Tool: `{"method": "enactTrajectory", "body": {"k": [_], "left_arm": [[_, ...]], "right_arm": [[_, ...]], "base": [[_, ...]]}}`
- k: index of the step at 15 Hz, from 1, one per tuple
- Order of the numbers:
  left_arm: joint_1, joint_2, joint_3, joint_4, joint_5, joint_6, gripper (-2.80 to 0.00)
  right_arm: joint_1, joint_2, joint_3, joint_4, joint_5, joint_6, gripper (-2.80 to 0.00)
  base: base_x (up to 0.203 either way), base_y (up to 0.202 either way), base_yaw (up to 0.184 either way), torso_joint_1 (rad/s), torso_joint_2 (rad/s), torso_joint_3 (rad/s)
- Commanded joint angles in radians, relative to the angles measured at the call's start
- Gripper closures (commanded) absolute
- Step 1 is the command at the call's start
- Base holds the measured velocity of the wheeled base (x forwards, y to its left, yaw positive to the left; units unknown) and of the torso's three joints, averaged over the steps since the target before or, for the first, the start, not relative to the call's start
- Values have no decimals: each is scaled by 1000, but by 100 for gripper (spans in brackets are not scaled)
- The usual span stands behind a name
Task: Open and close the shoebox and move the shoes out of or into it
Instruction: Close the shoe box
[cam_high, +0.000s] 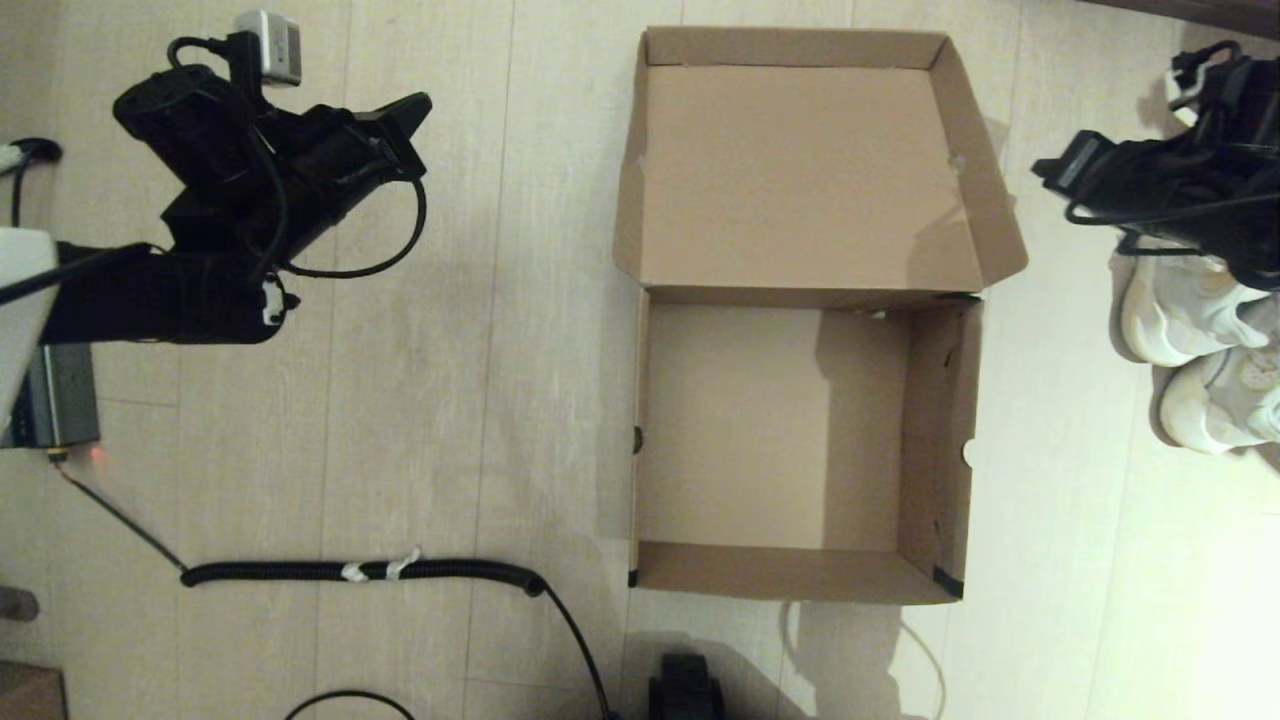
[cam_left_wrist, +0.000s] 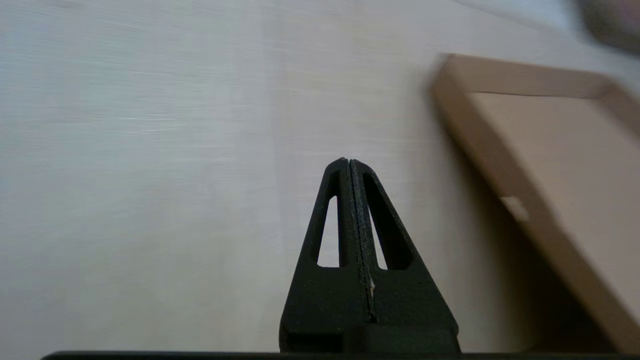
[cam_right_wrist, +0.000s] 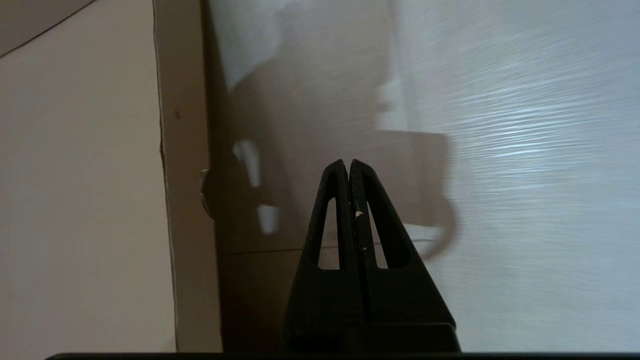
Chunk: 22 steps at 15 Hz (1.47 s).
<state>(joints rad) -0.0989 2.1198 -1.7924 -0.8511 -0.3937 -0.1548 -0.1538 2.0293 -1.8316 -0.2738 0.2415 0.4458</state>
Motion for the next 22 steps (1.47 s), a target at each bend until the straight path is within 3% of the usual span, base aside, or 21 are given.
{"method": "enactTrajectory", "body": {"k": [1,2,4,9,22], "left_arm": [[-32,180,-140,-3,-76,-69,0],[-56,190,-146,-5,-164,-152,0],[-95,183,-139,-28,-197,-222,0],[-182,171,-139,-31,-194,-235,0],[-266,253,-139,-34,-171,-184,0]], "right_arm": [[6,121,-102,14,96,54,0],[6,123,-113,15,191,95,0],[4,106,-115,-7,320,182,0],[3,93,-115,-56,355,313,0],[9,96,-59,-48,375,318,0]], "base": [[0,0,0,0,0,0],[0,0,0,0,0,0],[0,0,0,0,0,0],[0,0,0,0,0,0],[0,0,0,0,0,0]]}}
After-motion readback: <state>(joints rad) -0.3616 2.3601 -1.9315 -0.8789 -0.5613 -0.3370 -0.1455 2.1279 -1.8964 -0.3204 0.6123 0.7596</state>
